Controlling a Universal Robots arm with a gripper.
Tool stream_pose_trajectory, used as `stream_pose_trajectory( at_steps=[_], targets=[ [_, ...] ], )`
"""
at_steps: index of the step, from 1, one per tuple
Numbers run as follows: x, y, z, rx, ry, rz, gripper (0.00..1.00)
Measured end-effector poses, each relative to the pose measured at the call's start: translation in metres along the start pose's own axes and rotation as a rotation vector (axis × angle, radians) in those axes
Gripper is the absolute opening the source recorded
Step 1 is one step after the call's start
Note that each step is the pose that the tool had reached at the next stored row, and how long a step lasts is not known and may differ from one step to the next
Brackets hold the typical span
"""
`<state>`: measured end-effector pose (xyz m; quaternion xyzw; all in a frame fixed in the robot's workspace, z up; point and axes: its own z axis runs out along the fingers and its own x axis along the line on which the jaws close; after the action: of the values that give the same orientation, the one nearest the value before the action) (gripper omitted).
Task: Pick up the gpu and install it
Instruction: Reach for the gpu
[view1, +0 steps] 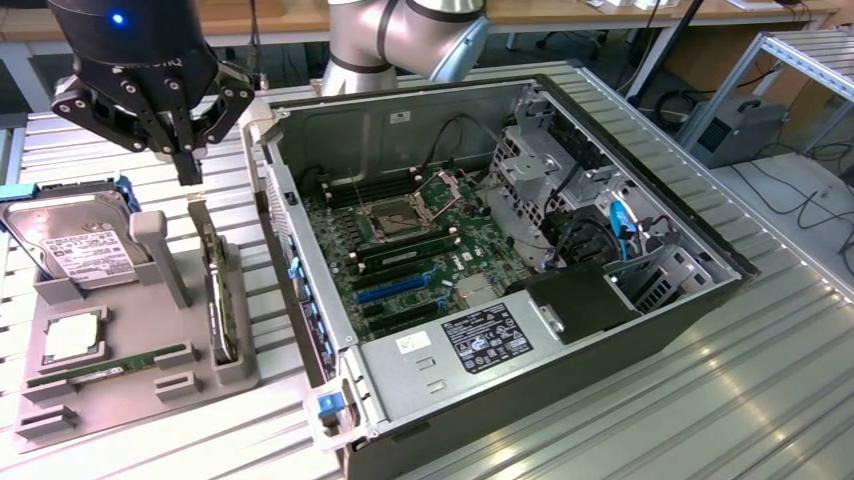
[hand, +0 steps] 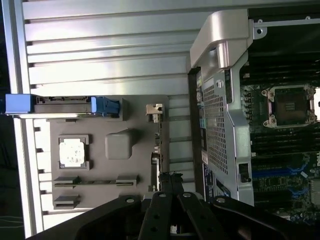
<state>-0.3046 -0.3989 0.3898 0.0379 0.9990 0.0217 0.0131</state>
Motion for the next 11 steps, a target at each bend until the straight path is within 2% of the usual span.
stream_pose_trajectory(
  at_steps=[2,7,9,11],
  targets=[
    [0.003,-0.0002,0.0000,-0.0001,-0.0001,0.000,0.11],
    [0.024,-0.0018,-0.0004,-0.0001,0.0000,0.000,0.11],
    [0.026,-0.0020,-0.0004,0.0000,0.0000,0.000,0.11],
    [0.026,-0.0060,-0.0005,0.0007,0.0000,0.000,0.11]
  ],
)
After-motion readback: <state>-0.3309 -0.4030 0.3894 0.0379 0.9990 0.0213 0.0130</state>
